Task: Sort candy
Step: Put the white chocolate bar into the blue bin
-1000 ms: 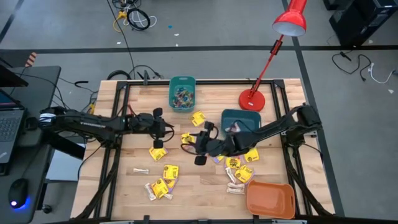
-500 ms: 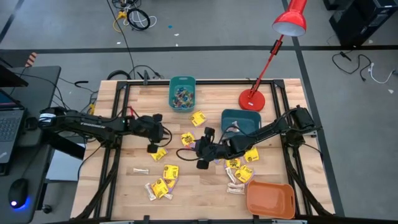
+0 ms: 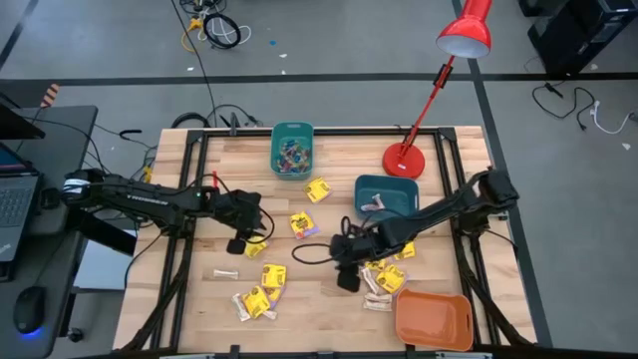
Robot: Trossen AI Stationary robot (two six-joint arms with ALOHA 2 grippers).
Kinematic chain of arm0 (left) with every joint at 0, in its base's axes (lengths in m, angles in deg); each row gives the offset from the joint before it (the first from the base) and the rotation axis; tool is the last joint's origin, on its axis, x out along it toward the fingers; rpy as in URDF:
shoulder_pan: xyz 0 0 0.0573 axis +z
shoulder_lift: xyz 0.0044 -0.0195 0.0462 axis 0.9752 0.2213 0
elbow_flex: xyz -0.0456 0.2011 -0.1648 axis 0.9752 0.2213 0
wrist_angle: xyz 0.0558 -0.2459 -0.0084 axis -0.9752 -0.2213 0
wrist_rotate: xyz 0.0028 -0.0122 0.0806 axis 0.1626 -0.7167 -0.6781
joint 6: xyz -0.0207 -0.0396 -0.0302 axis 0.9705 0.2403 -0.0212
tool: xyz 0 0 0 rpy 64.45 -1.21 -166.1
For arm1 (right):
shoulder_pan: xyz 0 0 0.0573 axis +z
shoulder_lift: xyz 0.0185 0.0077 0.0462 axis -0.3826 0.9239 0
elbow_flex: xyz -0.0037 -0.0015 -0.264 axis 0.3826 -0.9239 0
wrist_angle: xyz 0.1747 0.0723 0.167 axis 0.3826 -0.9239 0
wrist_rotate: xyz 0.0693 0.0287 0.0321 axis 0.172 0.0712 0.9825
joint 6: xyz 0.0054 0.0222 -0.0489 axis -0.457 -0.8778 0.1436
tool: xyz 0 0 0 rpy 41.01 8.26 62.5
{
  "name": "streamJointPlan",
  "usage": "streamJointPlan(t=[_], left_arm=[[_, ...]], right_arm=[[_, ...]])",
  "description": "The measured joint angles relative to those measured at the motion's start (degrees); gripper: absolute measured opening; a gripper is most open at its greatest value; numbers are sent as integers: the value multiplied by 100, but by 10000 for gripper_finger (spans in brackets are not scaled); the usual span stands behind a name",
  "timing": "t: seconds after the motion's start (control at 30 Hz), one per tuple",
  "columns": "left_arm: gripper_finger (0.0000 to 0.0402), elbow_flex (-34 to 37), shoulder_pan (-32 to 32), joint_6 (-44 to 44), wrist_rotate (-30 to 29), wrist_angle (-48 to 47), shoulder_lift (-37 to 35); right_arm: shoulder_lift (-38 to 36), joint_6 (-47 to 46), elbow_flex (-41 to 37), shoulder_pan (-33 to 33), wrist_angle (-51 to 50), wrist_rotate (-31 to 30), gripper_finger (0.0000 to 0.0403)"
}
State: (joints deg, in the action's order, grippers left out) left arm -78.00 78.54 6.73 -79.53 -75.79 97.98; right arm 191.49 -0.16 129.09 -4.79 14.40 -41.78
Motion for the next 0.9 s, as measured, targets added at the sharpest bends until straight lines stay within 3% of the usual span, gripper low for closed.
streamJointPlan(t=[0.27, 0.43, 0.9], left_arm=[[97, 2, 0, 287, -227, 207, 0], [97, 0, 0, 500, -276, 334, 0], [97, 0, -84, 963, -300, 272, 0]], right_arm=[[-657, -2438, 0, 189, -1666, 1390, 137], [-647, -3559, -3, 228, -1821, 1527, 137], [64, -3732, -4, 436, -1740, 1382, 137]])
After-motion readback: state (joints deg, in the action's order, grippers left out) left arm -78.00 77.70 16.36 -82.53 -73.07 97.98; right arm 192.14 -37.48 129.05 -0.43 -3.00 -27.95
